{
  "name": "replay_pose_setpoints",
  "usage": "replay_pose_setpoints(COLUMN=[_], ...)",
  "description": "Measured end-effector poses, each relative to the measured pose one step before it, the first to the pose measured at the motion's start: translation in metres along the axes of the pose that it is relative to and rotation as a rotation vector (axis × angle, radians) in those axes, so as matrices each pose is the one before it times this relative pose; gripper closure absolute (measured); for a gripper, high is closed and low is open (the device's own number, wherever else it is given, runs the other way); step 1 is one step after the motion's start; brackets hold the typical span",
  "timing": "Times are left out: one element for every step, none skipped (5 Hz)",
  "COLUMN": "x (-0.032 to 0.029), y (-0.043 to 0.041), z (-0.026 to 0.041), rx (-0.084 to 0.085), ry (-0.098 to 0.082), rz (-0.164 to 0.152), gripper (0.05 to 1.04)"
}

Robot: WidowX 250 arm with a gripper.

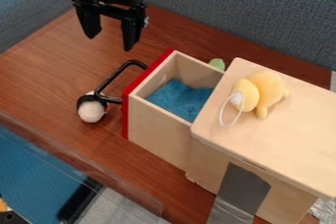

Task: Put the Yellow Toy inside the drawer

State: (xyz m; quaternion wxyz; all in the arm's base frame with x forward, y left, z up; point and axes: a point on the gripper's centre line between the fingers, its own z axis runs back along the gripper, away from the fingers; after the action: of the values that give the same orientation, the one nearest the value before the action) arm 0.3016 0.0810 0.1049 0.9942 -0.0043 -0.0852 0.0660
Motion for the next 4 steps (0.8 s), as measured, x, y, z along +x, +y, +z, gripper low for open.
replay_pose_setpoints(x=[-0.00279,0.00423,0.01094,0.01001], y=[-0.00118,-0.03108,-0.03854,-0.04316], z=[-0.00685,0.00970,0.01957,0.01476], rx=[-0.0111,-0.0706,-0.0592,-0.0348], ry=[0.0291,0.0099,-0.0254,-0.0241], rz=[0.0052,-0.0616,-0.0799,-0.1084], gripper=[0.083,0.083,0.083,0.083])
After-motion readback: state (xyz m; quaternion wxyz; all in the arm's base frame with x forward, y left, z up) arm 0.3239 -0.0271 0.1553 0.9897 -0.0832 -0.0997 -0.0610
